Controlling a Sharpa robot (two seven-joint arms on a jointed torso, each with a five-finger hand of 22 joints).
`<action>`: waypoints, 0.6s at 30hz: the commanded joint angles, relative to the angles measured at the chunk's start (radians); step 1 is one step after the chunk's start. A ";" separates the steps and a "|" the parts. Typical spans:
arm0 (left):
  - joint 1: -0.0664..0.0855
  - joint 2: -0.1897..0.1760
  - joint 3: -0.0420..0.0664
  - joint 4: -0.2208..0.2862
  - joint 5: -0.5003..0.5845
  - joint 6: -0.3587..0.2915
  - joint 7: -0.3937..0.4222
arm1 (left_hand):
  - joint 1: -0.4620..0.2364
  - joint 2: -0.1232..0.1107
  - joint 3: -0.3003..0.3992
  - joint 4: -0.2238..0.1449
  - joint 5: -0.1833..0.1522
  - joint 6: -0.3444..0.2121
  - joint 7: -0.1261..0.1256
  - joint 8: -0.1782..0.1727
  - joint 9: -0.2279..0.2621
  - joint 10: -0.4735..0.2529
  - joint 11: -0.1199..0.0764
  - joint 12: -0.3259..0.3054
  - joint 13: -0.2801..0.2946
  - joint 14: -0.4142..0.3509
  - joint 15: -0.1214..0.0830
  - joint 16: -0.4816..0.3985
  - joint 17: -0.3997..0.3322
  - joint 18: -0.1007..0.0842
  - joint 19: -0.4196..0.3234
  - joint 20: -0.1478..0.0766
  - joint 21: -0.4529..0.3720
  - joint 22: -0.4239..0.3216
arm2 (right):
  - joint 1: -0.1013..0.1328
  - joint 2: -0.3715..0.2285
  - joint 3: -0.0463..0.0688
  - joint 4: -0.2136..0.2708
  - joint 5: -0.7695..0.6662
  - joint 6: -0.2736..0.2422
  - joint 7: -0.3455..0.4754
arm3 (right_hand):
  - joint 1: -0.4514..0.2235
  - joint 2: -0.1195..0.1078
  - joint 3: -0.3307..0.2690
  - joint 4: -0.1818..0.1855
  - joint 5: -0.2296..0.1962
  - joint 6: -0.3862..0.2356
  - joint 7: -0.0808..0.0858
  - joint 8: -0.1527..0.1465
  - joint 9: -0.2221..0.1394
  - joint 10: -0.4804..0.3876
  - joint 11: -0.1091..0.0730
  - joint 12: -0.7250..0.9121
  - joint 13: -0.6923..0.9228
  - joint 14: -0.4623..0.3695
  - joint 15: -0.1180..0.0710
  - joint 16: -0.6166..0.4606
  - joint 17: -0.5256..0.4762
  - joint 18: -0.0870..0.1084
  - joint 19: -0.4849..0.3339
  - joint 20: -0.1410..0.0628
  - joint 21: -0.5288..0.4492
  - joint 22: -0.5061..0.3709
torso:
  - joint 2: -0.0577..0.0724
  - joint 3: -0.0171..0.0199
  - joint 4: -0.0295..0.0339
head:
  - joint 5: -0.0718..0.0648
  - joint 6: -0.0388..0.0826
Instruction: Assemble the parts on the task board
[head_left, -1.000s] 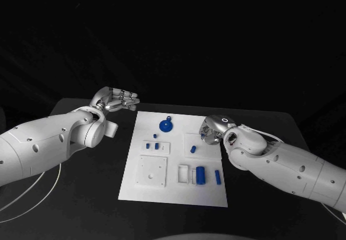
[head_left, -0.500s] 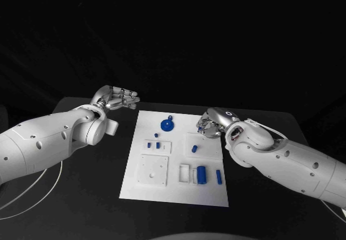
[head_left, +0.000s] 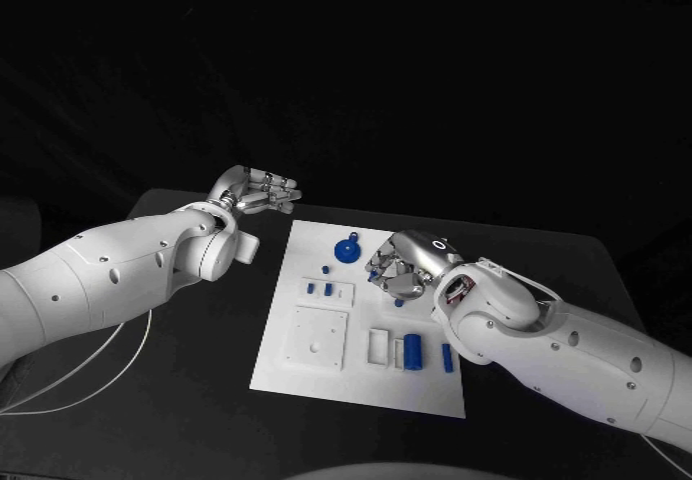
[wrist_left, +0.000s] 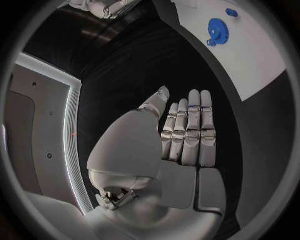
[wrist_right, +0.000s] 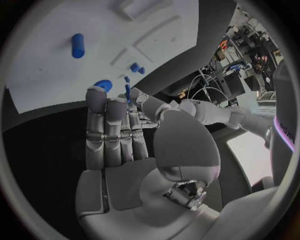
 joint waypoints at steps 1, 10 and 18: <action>-0.003 0.012 0.001 -0.001 0.025 -0.036 0.005 | -0.002 0.009 -0.005 -0.002 0.005 0.007 -0.001 -0.004 0.000 0.000 -0.002 0.001 -0.001 0.009 0.000 -0.002 0.001 -0.009 0.007 0.001 0.006 -0.001 | -0.004 0.018 -0.020 0.007 -0.096 -0.023 0.016 | 0.008 0.011 -0.003 -0.003 -0.003 0.009 0.001 0.004 0.002 0.003 0.001 0.005 0.001 0.000 -0.006 -0.002 0.001 0.011 0.042 -0.006 0.004 0.002 | -0.012 -0.0050 -0.0011 | 0.023 -0.008; -0.008 0.029 -0.001 0.008 -0.033 -0.066 0.014 | -0.011 0.005 -0.008 0.000 0.005 0.010 -0.003 -0.004 0.000 0.000 -0.001 0.001 -0.001 0.005 0.002 -0.003 0.000 -0.011 0.006 0.003 0.003 -0.004 | -0.011 0.090 -0.118 -0.029 -0.169 -0.042 0.025 | 0.011 0.009 -0.003 0.001 -0.003 0.010 0.001 0.004 0.001 0.003 0.001 0.004 0.000 0.001 -0.006 -0.001 0.000 0.009 0.045 -0.006 0.028 0.014 | -0.019 -0.0077 -0.0006 | 0.061 -0.020; -0.008 0.037 -0.002 0.017 -0.064 -0.070 0.016 | -0.009 0.005 -0.010 0.001 0.006 0.010 -0.003 -0.004 0.000 0.001 -0.002 0.001 -0.001 0.003 0.002 -0.002 0.000 -0.011 0.006 0.003 0.002 -0.008 | -0.024 0.150 -0.169 -0.081 -0.204 -0.049 0.033 | 0.013 0.008 -0.004 0.001 -0.004 0.010 0.001 0.004 0.001 0.002 0.001 0.004 0.000 0.001 -0.006 -0.001 0.000 0.010 0.044 -0.006 0.029 0.015 | -0.017 -0.0092 0.0007 | 0.082 -0.026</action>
